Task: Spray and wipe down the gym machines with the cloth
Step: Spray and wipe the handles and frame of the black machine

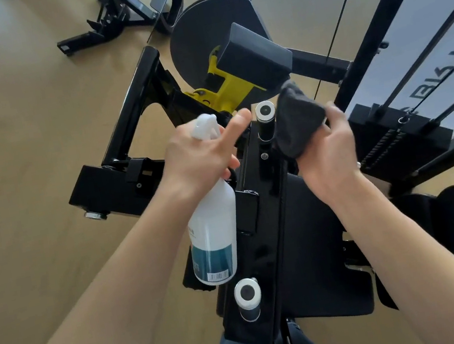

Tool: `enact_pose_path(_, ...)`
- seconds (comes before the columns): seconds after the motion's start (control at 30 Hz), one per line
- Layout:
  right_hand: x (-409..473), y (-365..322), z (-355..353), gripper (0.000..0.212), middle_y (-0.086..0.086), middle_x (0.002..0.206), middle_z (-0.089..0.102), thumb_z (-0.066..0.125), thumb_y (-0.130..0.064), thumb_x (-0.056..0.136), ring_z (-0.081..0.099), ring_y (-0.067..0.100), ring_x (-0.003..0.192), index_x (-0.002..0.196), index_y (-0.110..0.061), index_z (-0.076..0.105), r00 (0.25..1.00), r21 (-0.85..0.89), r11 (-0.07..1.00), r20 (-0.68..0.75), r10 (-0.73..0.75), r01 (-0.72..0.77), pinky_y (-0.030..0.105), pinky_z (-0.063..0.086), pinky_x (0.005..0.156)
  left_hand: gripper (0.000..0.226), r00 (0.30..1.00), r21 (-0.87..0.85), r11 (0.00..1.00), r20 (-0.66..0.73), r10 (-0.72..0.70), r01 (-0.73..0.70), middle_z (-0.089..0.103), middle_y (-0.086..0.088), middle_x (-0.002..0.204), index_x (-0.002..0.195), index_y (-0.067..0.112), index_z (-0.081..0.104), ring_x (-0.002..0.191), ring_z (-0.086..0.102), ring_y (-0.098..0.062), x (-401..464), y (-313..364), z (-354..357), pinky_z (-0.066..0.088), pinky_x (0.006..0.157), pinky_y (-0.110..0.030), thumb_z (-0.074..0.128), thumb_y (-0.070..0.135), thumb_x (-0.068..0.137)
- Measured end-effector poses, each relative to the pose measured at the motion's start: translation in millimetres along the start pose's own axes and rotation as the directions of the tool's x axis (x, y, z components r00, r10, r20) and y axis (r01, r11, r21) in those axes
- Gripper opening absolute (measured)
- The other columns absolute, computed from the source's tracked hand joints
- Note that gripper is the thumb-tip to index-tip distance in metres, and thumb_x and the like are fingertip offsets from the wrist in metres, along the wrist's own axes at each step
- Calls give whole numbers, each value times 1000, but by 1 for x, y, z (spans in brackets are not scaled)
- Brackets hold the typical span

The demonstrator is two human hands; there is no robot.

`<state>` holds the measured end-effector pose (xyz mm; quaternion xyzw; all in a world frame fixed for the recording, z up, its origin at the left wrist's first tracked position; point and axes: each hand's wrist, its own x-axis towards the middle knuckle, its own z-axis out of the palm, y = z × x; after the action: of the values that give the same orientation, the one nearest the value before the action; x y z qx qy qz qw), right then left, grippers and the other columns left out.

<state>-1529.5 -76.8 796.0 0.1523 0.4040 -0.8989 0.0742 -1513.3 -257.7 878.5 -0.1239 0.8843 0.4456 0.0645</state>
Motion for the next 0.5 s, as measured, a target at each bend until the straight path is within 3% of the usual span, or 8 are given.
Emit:
enact_pose_path(0.07,5,5,13,52,5,125,69,29,-41,107,62,17,115,142,-11,53,999,-154,987,33,-39,44,32,45,103,58,999,-24,1000,-41,16,-17,69,2,59,95,11,68,51,63,-4,8,2,-9,50,64,-27,63,68,92)
enact_pose_path(0.13,7,8,18,45,0,125,67,48,-34,96,60,14,115,138,-19,54,992,-399,910,96,-85,116,32,46,103,59,997,-45,999,-74,7,-10,65,5,55,95,11,69,49,61,-2,16,0,-15,50,68,-30,62,69,93)
enact_pose_path(0.23,12,13,11,71,-2,138,55,72,-10,83,53,11,127,146,-24,42,948,-746,584,251,-196,319,27,48,107,60,997,-80,996,-75,-31,25,63,5,53,97,10,72,49,59,-2,27,-4,-17,48,66,-29,61,68,93)
enact_pose_path(0.3,24,17,9,76,0,135,55,77,-4,79,54,13,126,144,-19,42,898,-801,424,307,-315,423,35,51,105,58,997,-88,996,-69,-40,34,62,4,52,96,10,72,48,59,-3,33,-4,-15,48,64,-27,62,67,93)
enact_pose_path(0.4,43,26,19,56,0,123,56,78,-9,78,55,13,112,128,-16,53,824,-835,243,360,-438,493,38,57,92,60,998,-88,996,-57,-6,1,62,1,56,95,4,73,49,59,-6,41,-1,-8,52,66,-27,63,63,96)
enact_pose_path(0.5,57,34,30,28,-4,95,65,78,-14,79,59,9,86,102,-15,61,779,-851,253,251,-574,460,30,56,76,61,999,-98,995,-37,-1,-2,61,0,56,96,0,73,44,57,-4,47,-3,-2,50,54,-14,65,60,96)
